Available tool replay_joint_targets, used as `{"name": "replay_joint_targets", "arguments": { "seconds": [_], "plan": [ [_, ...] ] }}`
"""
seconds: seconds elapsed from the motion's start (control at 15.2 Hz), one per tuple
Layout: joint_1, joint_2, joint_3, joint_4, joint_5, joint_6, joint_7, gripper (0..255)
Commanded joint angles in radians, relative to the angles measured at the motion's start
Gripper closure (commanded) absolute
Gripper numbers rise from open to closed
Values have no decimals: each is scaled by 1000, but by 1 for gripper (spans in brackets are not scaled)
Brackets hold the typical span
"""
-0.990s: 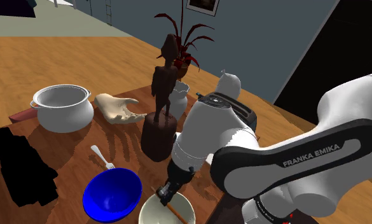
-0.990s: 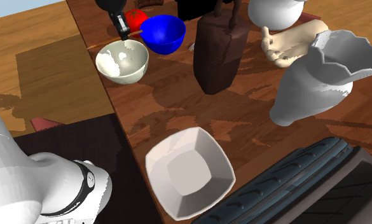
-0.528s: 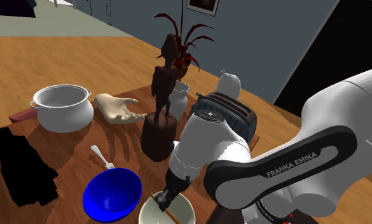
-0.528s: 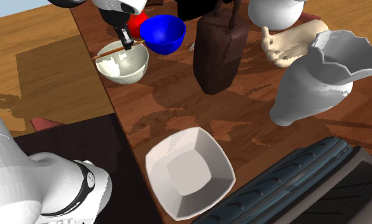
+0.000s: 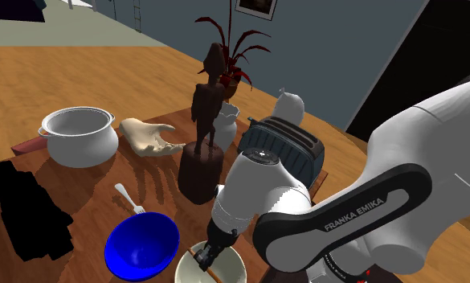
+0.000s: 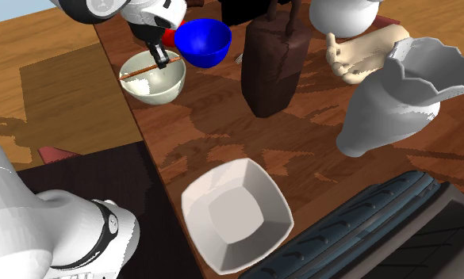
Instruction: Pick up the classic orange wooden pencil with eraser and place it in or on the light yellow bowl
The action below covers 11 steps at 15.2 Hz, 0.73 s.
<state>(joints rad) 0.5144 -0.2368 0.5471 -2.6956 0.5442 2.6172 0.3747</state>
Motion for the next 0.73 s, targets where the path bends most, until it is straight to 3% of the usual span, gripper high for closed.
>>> {"name": "replay_joint_targets", "arguments": {
  "seconds": [0.0,0.2,0.26,0.59,0.66],
  "plan": [
    [0,2,0,-1,0,1,0,255],
    [0,2,0,-1,0,1,0,255],
    [0,2,0,-1,0,1,0,0],
    [0,2,0,-1,0,1,0,0],
    [1,-42,-11,1,1,-46,-1,0]
  ]
}}
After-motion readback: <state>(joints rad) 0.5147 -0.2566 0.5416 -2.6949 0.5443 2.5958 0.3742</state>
